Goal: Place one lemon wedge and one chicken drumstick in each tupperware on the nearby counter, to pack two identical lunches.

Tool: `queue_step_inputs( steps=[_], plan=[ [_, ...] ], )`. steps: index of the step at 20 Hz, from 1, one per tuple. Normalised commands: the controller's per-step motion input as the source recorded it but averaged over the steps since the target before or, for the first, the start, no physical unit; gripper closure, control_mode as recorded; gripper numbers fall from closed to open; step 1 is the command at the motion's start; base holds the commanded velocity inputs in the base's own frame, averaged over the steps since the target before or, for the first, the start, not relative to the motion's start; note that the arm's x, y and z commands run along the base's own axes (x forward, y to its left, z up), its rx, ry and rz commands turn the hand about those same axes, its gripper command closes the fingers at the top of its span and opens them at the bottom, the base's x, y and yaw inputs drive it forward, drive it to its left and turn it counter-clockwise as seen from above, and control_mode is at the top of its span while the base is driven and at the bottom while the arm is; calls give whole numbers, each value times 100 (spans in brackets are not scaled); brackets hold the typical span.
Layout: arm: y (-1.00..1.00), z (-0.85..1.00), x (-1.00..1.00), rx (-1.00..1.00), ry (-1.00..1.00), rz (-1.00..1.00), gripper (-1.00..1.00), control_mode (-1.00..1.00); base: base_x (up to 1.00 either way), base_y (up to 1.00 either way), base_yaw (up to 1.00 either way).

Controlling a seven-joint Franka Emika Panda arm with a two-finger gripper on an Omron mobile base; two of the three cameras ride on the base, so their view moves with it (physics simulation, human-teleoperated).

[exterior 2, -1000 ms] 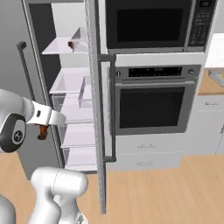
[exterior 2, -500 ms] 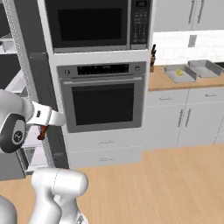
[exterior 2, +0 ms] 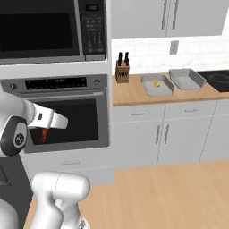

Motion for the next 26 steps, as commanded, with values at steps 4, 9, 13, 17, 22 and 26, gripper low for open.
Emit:
queue_step_inputs(
  steps=[4,9,13,17,22,26],
  plan=[
    [0,0,0,0,0,0,100,100,100,-100,6],
    [0,0,0,0,0,0,100,100,100,-100,18],
    [0,0,0,0,0,0,100,100,100,-100,14],
    [0,0,0,0,0,0,100,100,99,-99,22],
    [0,0,0,0,0,0,100,100,87,-69,42],
    [0,0,0,0,0,0,100,100,85,-42,47]
  ],
)
